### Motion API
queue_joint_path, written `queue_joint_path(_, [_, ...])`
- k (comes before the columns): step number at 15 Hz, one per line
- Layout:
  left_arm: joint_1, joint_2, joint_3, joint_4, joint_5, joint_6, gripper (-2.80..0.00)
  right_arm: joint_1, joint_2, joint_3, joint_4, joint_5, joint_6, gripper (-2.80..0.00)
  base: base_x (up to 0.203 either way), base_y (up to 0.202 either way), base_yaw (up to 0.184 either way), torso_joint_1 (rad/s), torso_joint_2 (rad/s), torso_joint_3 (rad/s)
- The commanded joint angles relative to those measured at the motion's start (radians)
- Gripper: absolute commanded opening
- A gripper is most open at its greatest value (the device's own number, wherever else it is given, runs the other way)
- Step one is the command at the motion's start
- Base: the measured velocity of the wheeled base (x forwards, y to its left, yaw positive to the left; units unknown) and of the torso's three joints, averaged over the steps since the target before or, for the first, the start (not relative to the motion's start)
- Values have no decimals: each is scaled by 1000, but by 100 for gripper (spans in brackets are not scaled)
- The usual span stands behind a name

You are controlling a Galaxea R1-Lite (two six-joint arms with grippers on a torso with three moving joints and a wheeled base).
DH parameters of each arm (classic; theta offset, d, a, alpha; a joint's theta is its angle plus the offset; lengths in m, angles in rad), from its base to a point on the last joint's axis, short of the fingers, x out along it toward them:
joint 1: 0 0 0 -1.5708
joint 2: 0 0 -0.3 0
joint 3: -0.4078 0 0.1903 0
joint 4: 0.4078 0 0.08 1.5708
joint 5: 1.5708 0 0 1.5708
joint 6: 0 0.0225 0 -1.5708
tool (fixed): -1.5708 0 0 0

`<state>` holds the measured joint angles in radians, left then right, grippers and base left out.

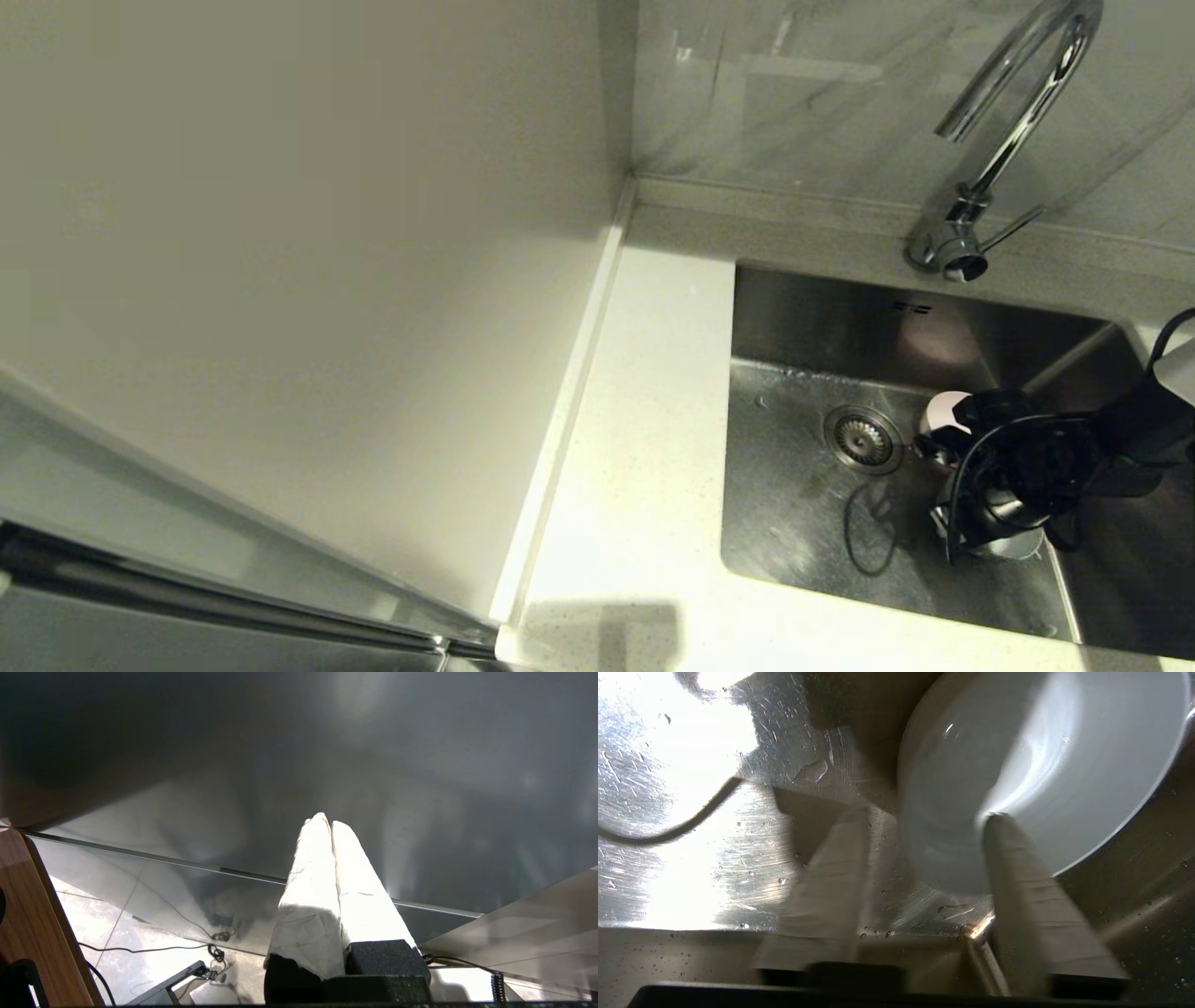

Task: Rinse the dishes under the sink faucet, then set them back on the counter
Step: Put a bowl into the sink

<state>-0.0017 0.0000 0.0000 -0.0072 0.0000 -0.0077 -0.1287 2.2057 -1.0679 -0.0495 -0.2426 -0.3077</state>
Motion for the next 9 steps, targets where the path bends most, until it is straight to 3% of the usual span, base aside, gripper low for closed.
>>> queue_joint_path(1, [0,0,3,0,0,0,-280,0,-7,2,-1,-1,-2,0,0,0,0,0,0,0])
queue_joint_path(5, [0,0,3,0,0,0,-280,-2,-120,28,0,-1,6,0,0,0,0,0,0,0])
queue_joint_path(9, [0,0,3,0,0,0,-280,-22,-409,136,4,21,38,0,0,0,0,0,0,0])
